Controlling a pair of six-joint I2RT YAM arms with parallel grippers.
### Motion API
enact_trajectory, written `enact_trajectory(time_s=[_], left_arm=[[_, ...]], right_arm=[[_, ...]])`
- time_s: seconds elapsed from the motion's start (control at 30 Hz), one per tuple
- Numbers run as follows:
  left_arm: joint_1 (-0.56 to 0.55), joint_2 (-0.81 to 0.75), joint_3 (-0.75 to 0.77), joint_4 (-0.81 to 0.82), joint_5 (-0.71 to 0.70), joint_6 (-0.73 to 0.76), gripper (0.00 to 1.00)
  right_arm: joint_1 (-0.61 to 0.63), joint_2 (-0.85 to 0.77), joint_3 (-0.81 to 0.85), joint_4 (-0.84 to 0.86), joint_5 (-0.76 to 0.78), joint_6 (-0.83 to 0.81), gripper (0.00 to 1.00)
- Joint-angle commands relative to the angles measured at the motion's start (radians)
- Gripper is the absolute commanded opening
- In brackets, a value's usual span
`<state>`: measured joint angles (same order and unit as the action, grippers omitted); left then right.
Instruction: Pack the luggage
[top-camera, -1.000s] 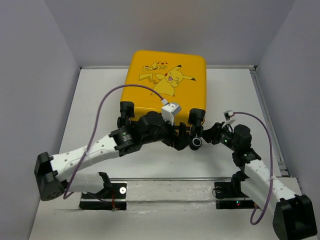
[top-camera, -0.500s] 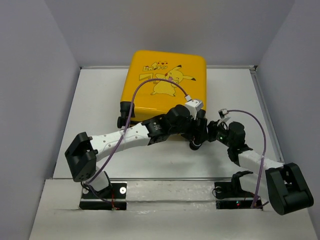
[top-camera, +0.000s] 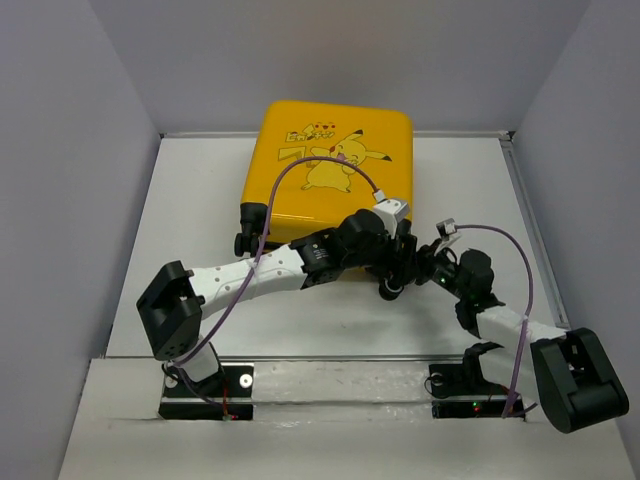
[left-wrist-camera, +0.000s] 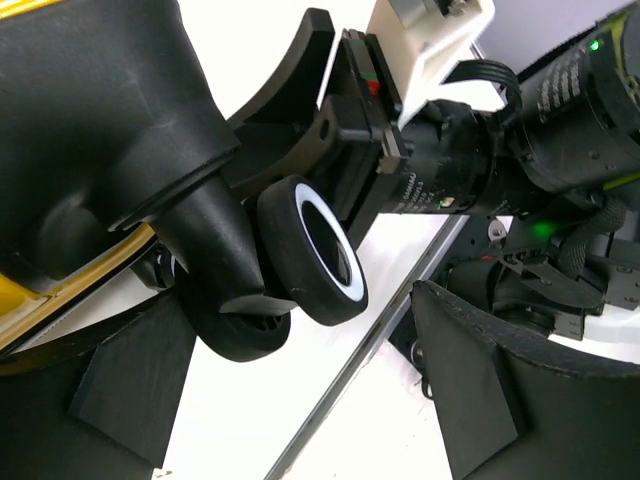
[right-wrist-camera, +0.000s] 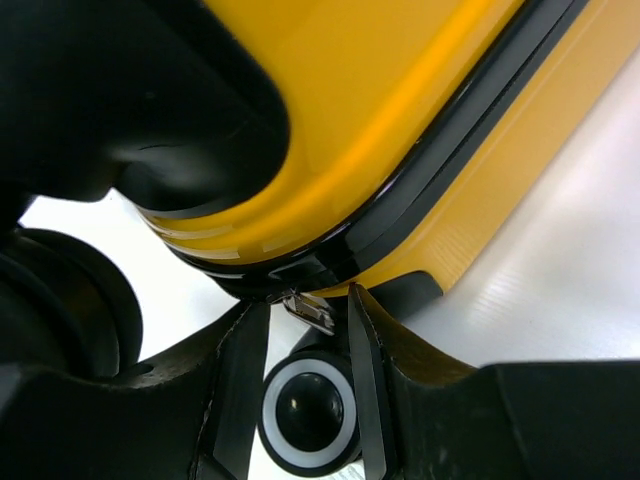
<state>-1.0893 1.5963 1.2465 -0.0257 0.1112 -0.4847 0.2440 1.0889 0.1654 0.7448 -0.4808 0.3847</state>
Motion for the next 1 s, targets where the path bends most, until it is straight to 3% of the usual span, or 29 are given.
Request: enact_trajectory(time_s=[0.0,0.07,0.2,0.37,0.43,0.47,0.5,0.6,0.77,0.97], left_arm=[[-0.004,-0.045,0.010,0.099,-0.011,-0.005,0.95],[-0.004,-0.053,0.001,0.112,-0.018,-0.012,0.93],[-0.003,-0.053,-0.012,0.127,-0.016,-0.018,0.89],[0.003,-0.053,-0.030,0.184,-0.001,-0.038,0.72],[0.006,-0.055,-0.041,0.228,0.005,-0.051,0.60],[0.008,-0.055,-0.042,0.243,0.007,-0.055,0.55],[0.011,-0.050,-0.044,0.271,0.005,-0.060,0.42],[0.020,-0.041,-0.044,0.338,0.001,-0.084,0.29],[0.029,-0.009,-0.009,0.402,-0.024,-0.112,0.21],[0.040,0.060,0.065,0.441,-0.031,-0.135,0.15]], right_arm=[[0.006,-0.012,-0.001,0.203,0.015,-0.026,0.42],[0.006,0.002,-0.006,0.234,0.005,-0.017,0.42],[0.006,0.037,-0.001,0.257,0.004,0.000,0.26],[0.017,0.066,-0.026,0.332,0.036,0.049,0.12],[0.035,0.055,-0.052,0.359,0.056,0.083,0.07],[0.066,0.051,-0.062,0.369,0.091,0.091,0.07],[0.089,0.039,-0.072,0.373,0.120,0.098,0.07],[0.216,0.022,-0.110,0.386,0.267,0.108,0.07],[0.347,0.040,-0.208,0.540,0.476,0.181,0.07],[0.504,0.048,-0.170,0.567,0.686,0.183,0.07]])
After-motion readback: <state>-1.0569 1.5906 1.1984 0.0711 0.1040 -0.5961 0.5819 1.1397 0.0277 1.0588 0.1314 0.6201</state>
